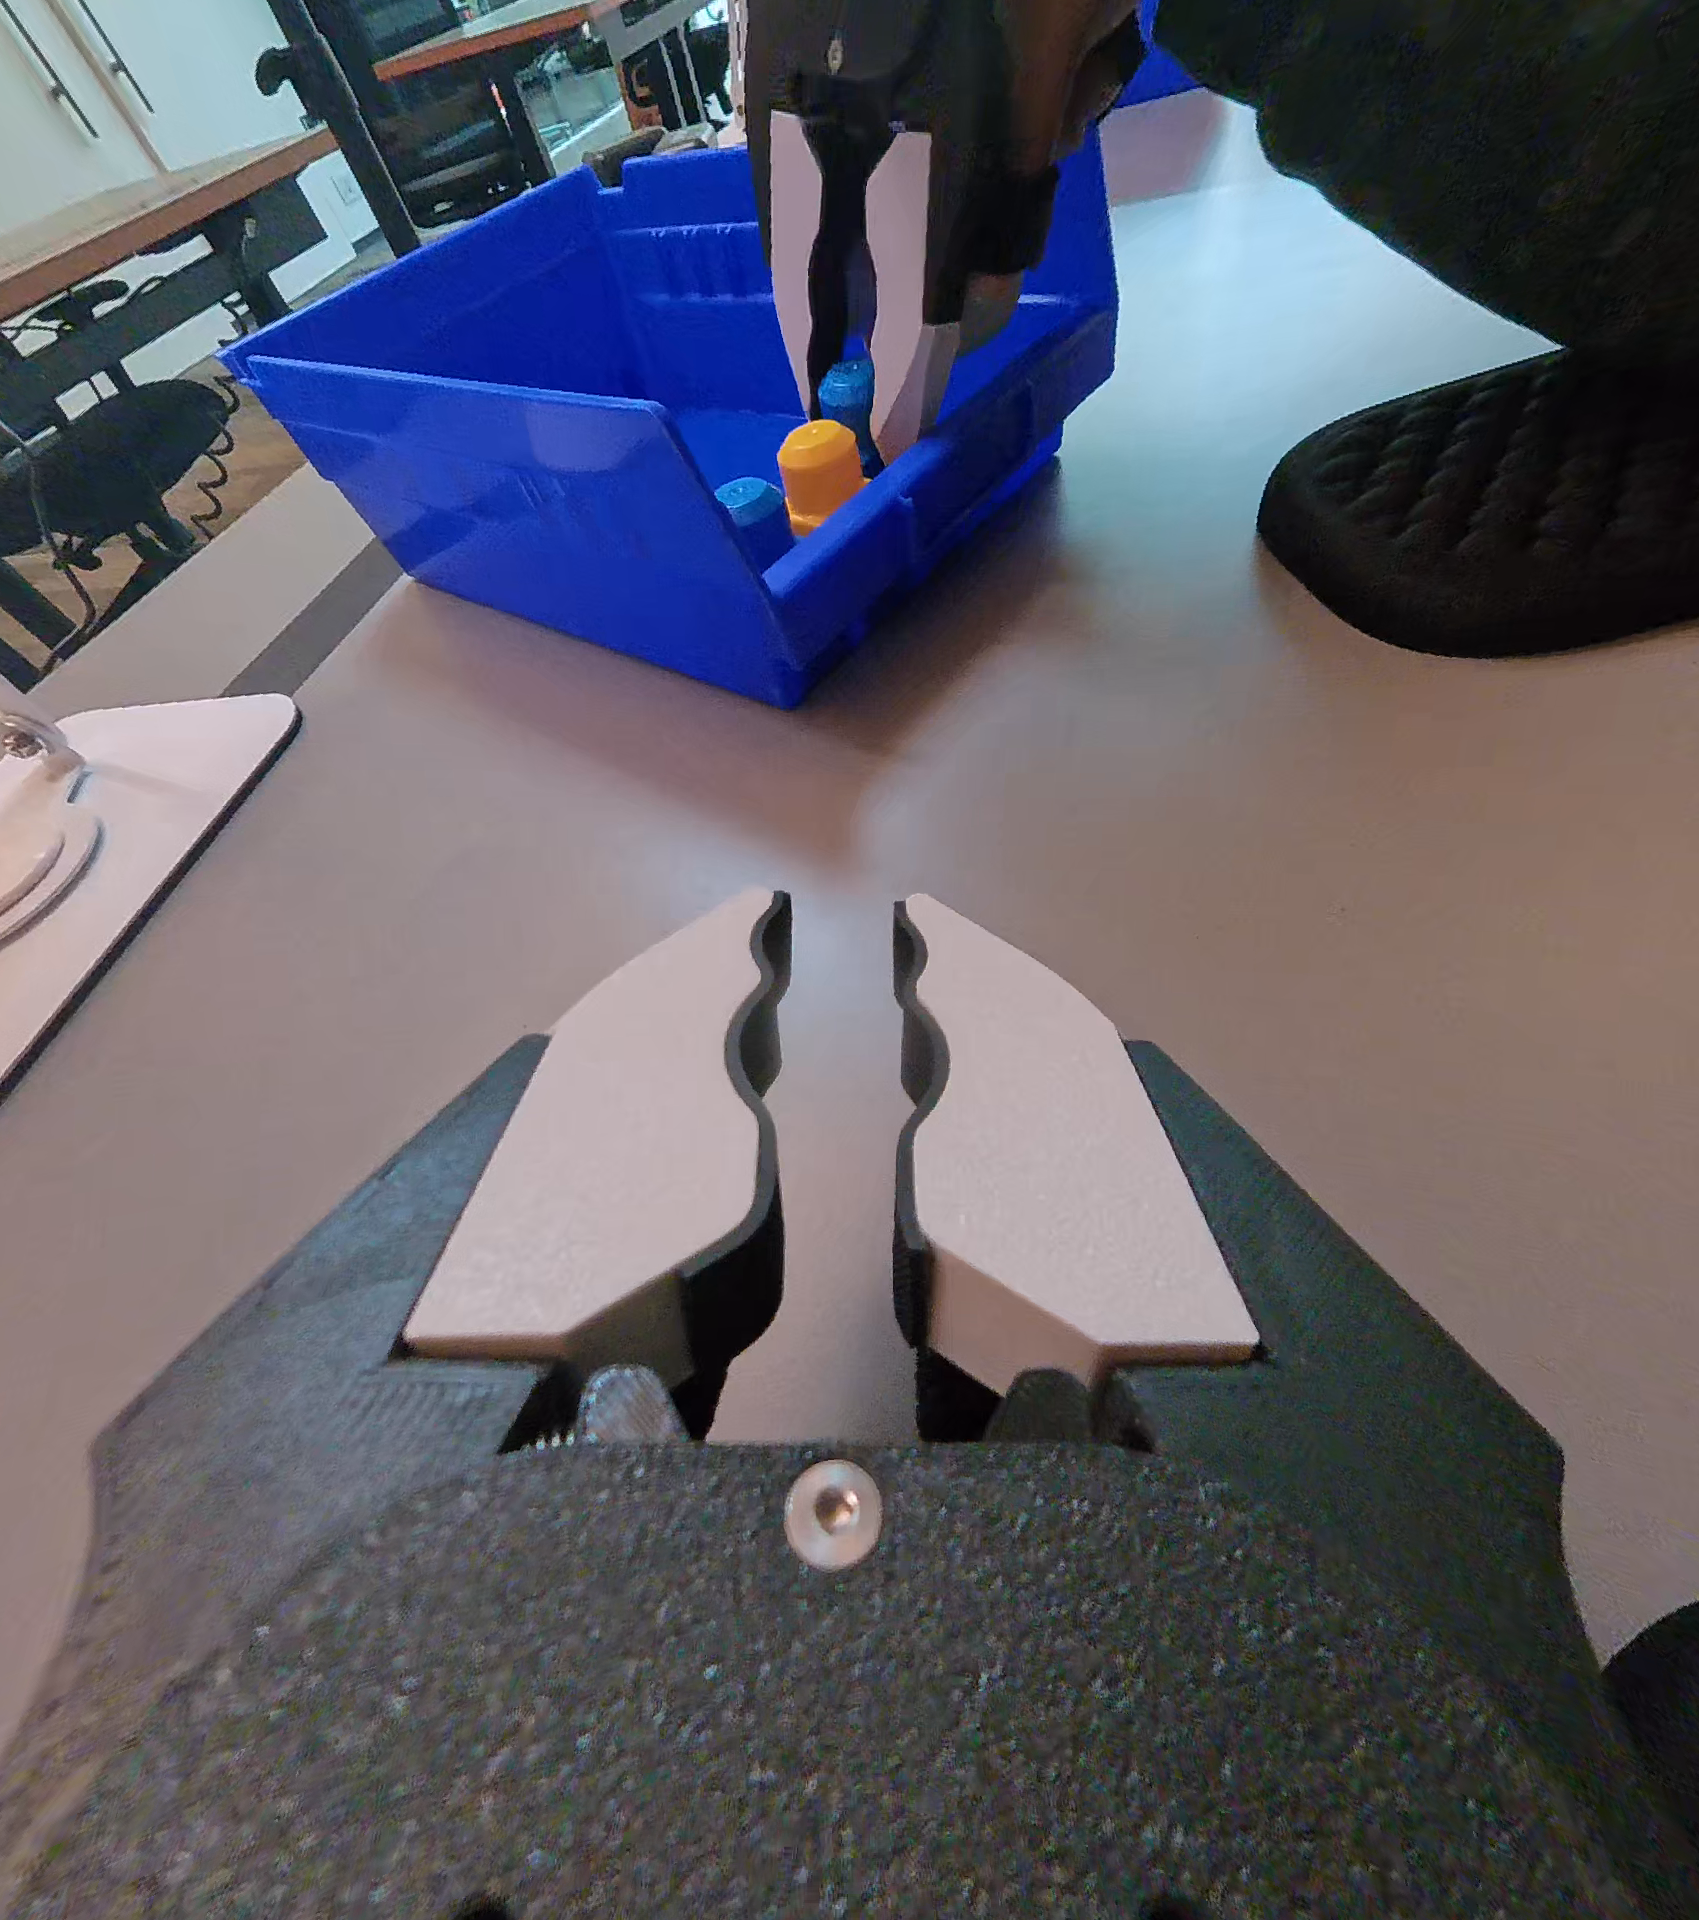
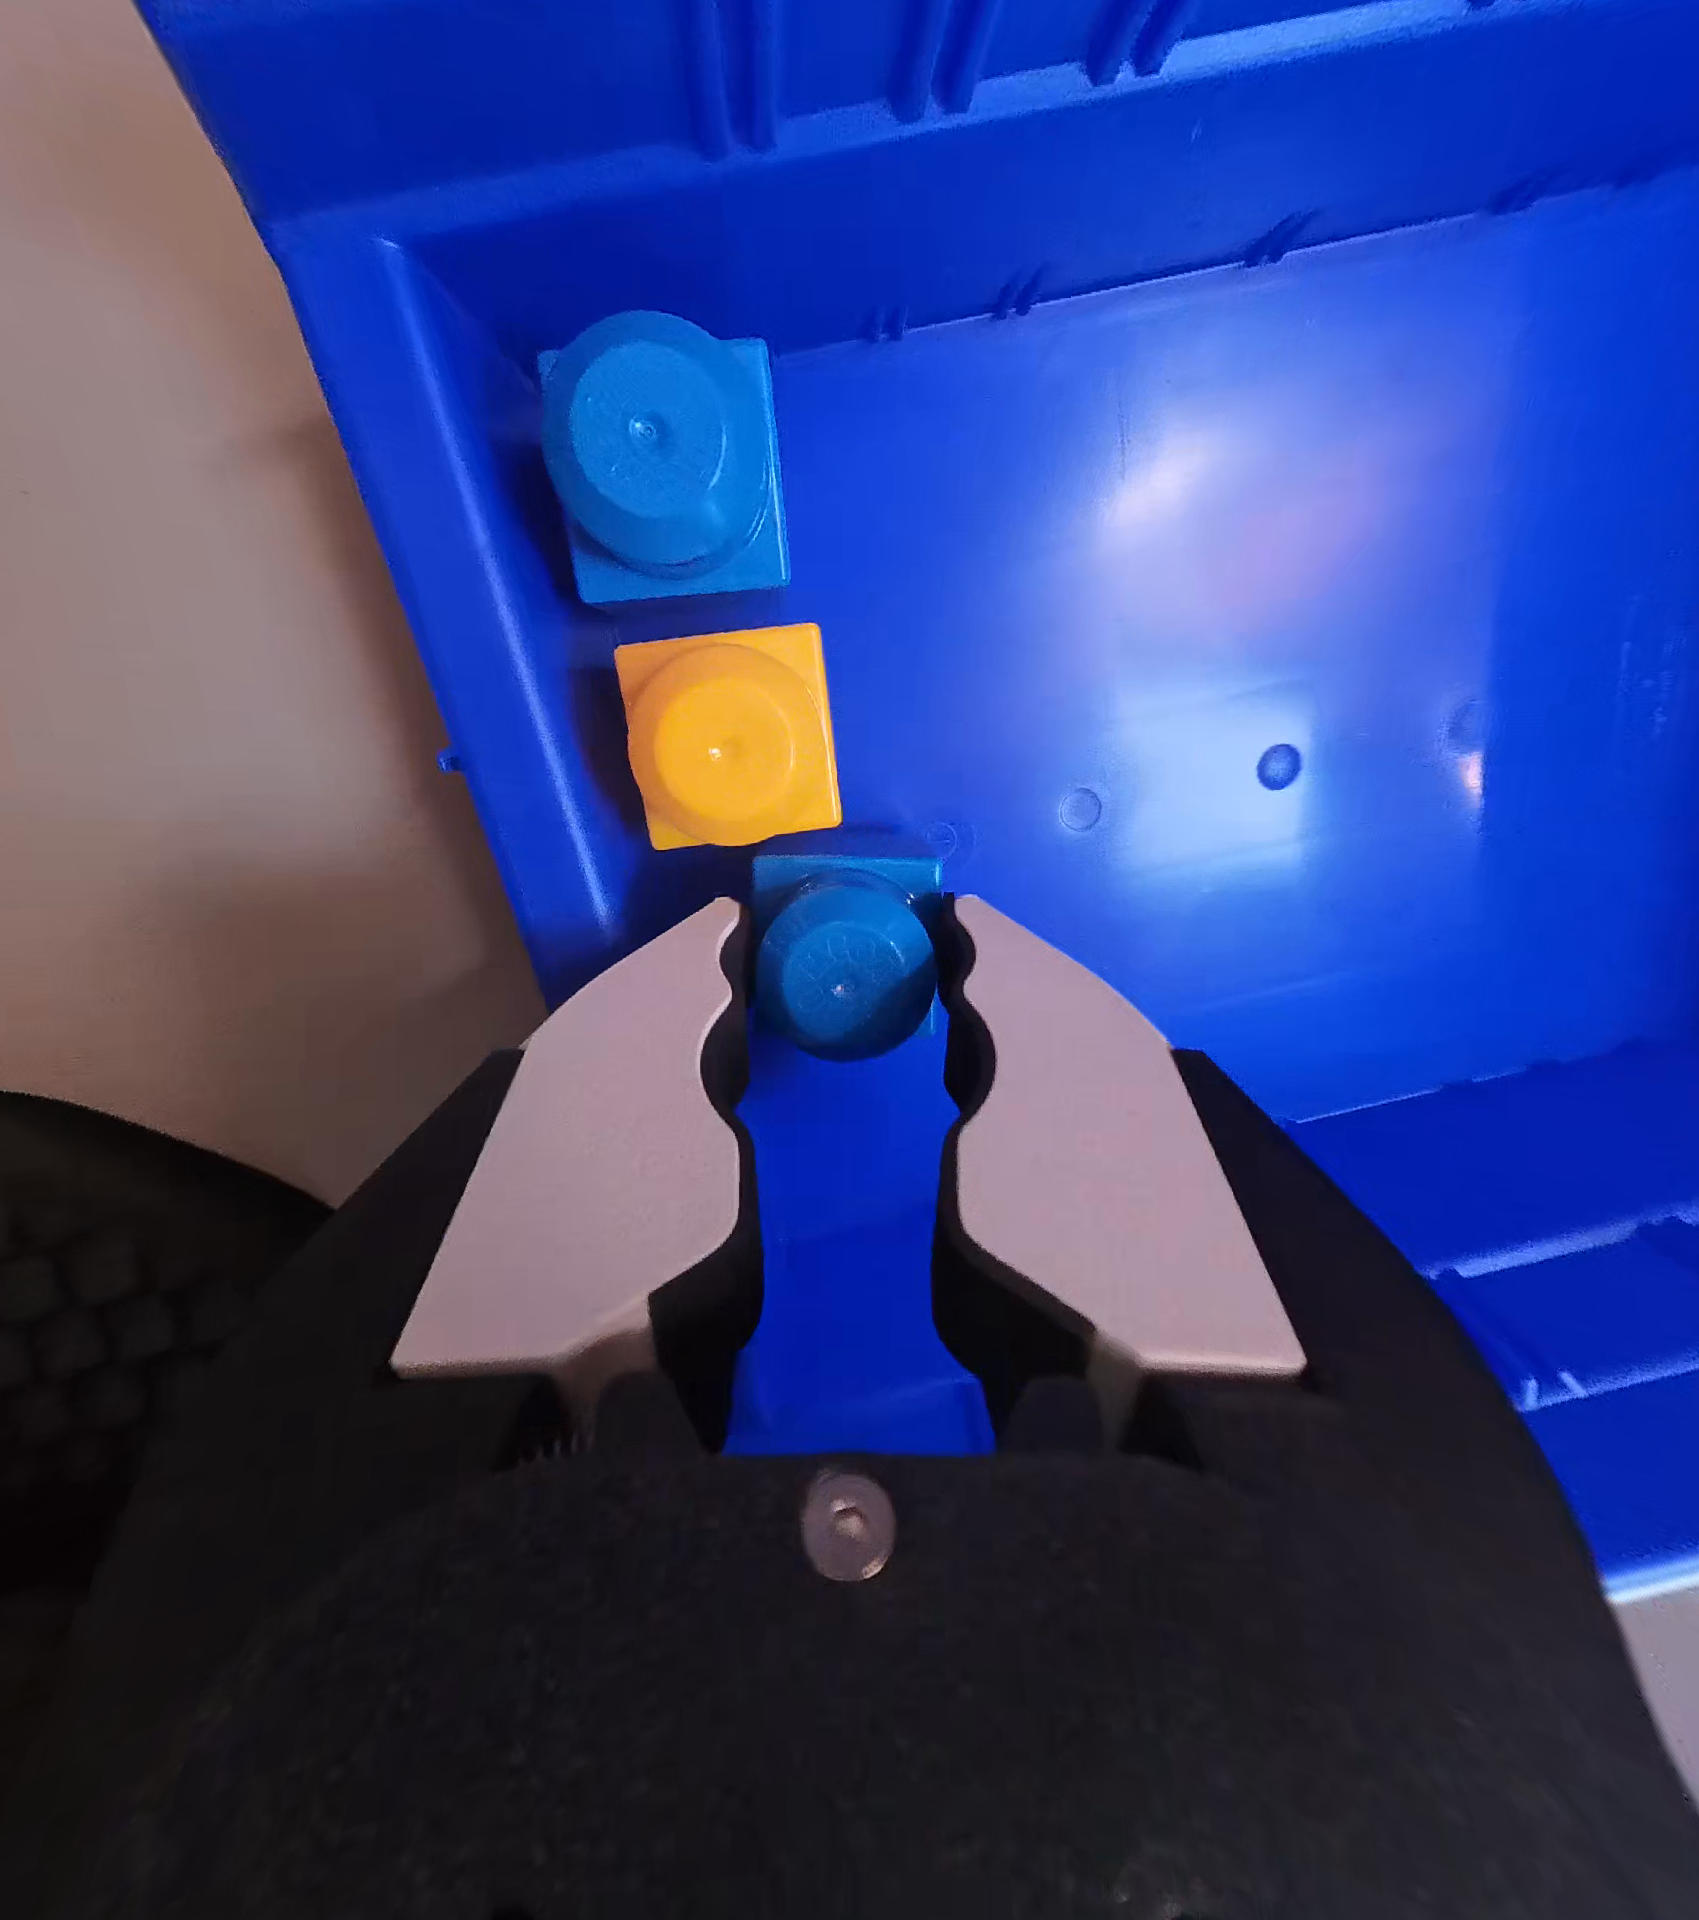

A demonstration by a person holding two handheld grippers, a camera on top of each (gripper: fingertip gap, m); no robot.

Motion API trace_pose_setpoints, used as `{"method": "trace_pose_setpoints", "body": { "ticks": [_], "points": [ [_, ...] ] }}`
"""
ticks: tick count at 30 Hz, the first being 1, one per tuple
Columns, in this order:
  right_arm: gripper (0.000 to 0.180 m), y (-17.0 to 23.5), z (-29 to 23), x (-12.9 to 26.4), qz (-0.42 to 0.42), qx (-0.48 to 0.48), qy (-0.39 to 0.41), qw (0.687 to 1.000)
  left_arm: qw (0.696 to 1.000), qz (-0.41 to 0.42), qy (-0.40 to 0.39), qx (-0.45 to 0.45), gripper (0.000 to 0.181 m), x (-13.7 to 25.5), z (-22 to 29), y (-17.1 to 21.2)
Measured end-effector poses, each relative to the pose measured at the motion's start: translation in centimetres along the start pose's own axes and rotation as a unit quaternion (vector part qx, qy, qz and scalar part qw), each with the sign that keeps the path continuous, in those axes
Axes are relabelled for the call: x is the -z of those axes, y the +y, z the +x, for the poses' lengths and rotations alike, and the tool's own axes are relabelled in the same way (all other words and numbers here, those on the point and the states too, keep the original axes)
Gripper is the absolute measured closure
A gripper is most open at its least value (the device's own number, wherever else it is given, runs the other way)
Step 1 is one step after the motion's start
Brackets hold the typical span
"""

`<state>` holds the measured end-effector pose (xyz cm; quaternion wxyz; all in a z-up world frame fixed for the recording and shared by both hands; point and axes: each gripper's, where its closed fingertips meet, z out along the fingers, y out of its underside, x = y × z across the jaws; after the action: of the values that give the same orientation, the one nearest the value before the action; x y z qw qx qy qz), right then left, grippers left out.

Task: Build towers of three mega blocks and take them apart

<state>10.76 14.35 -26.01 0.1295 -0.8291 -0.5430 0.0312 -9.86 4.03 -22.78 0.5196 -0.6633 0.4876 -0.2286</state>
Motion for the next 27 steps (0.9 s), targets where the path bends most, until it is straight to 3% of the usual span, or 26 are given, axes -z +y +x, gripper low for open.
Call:
{"method": "trace_pose_setpoints", "body": {
  "ticks": [8,13,17,21,27],
  "points": [
    [0.133,-0.5,0.3,0.5,0.021,-0.004,0.014,1.000,1.000,0.001,-0.001,0.001,0.163,0.0,0.0,0.0],
    [0.131,-3.9,1.0,3.8,0.131,-0.001,0.077,0.988,1.000,0.012,-0.011,0.023,0.175,0.8,-0.5,-1.0],
    [0.131,-8.2,0.0,7.8,0.258,0.009,0.128,0.958,0.994,0.077,-0.076,0.011,0.181,3.1,-2.3,-4.2],
    [0.131,-11.6,-2.9,10.0,0.328,0.034,0.140,0.934,0.978,0.134,-0.160,-0.004,0.181,6.4,-4.3,-7.5],
    [0.132,-16.3,-8.6,10.3,0.432,0.044,0.093,0.896,0.926,0.165,-0.340,0.020,0.181,15.6,-9.5,-11.0]
  ]
}}
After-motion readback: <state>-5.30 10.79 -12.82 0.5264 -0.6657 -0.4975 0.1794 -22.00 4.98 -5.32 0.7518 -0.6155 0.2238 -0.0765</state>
